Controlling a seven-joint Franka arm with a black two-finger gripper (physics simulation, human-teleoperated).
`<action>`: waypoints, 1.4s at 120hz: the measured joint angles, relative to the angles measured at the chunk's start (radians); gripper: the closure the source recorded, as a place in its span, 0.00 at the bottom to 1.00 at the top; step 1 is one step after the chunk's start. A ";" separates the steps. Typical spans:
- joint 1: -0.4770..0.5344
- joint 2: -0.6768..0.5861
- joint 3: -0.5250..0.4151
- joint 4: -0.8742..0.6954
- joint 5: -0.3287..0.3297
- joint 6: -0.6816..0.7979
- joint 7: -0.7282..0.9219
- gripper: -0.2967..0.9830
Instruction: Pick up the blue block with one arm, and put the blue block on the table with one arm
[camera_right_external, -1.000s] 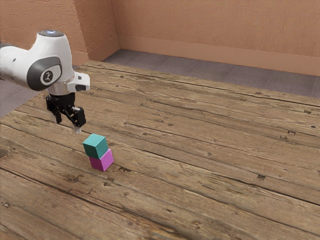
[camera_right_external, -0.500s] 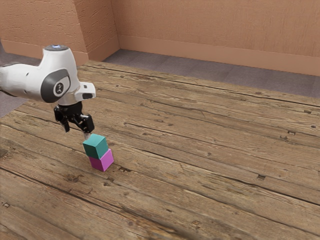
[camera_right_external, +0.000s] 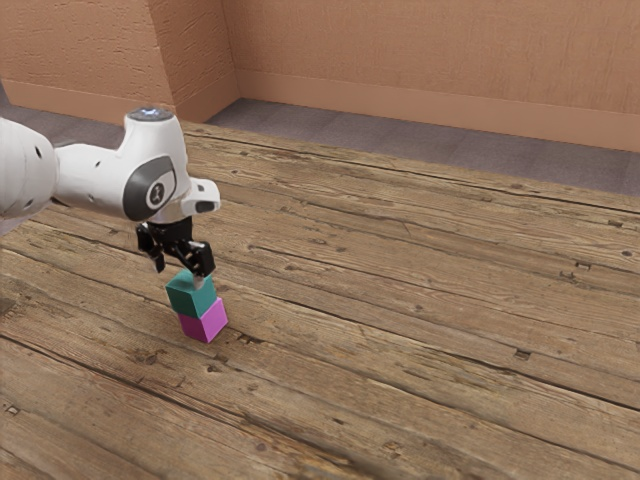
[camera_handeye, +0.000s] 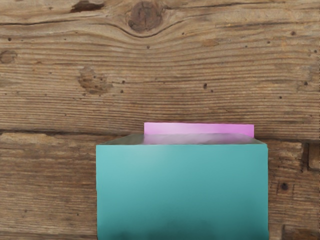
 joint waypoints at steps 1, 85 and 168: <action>0.000 0.002 0.000 0.000 -0.002 0.001 0.000 0.23; 0.094 0.076 -0.103 0.003 -0.027 0.048 0.004 0.47; 0.136 0.172 -0.315 0.156 0.003 0.054 -0.032 0.51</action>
